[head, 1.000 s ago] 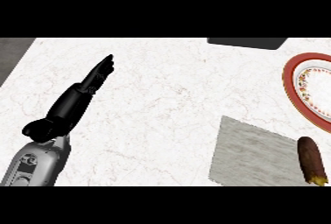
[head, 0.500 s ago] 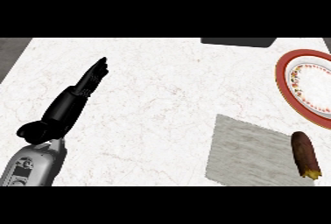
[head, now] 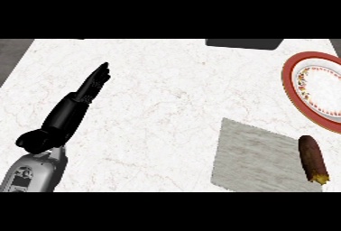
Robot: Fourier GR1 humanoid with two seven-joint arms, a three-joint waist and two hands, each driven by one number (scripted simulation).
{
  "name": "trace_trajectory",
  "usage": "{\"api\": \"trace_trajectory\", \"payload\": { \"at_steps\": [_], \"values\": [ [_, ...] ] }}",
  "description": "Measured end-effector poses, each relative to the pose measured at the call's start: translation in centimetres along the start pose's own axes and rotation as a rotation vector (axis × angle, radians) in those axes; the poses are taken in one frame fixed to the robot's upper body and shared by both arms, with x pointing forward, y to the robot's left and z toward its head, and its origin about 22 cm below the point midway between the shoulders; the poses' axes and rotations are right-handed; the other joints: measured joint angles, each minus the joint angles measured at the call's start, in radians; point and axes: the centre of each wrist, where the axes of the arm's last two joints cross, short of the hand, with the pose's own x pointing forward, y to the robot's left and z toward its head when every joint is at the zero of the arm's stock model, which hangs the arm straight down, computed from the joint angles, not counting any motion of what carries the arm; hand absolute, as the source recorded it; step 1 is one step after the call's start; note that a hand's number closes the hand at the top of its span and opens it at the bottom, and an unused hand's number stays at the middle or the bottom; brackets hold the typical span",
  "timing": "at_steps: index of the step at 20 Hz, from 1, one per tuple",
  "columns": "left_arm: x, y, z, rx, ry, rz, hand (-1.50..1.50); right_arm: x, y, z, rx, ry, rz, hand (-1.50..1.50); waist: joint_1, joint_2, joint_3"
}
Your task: Pick the lemon from the placemat and place it in the plate
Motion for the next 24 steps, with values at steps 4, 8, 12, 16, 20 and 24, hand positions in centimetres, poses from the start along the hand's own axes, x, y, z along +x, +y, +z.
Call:
{"api": "trace_trajectory", "payload": {
  "at_steps": [4,8,12,16,20,24],
  "values": [
    [0.0,0.3,0.1,0.006,0.003,-0.002,0.0,1.0,-0.8,0.9,-0.065,-0.068,-0.127,-1.5,-0.005,-0.003,-0.001],
    [-0.2,0.8,0.1,0.015,0.015,-0.001,0.0,2.3,-2.2,1.6,-0.098,-0.093,-0.331,-1.5,-0.015,-0.006,0.0],
    [-0.4,1.2,0.4,0.025,0.023,-0.002,0.0,3.2,-3.3,2.4,-0.125,-0.092,-0.556,-1.5,-0.028,-0.013,-0.001],
    [-0.7,1.4,0.7,0.038,0.034,-0.003,0.0,3.5,-2.9,4.4,-0.135,-0.074,-0.744,-1.5,-0.044,-0.02,-0.003],
    [-0.7,1.5,1.0,0.049,0.051,-0.003,0.0,3.1,-1.2,7.0,-0.112,-0.047,-0.835,-1.5,-0.065,-0.029,-0.005],
    [-0.9,1.6,1.5,0.063,0.063,-0.009,0.0,3.3,-0.7,9.9,-0.083,-0.043,-0.889,-1.5,-0.083,-0.036,-0.007]
  ]
}}
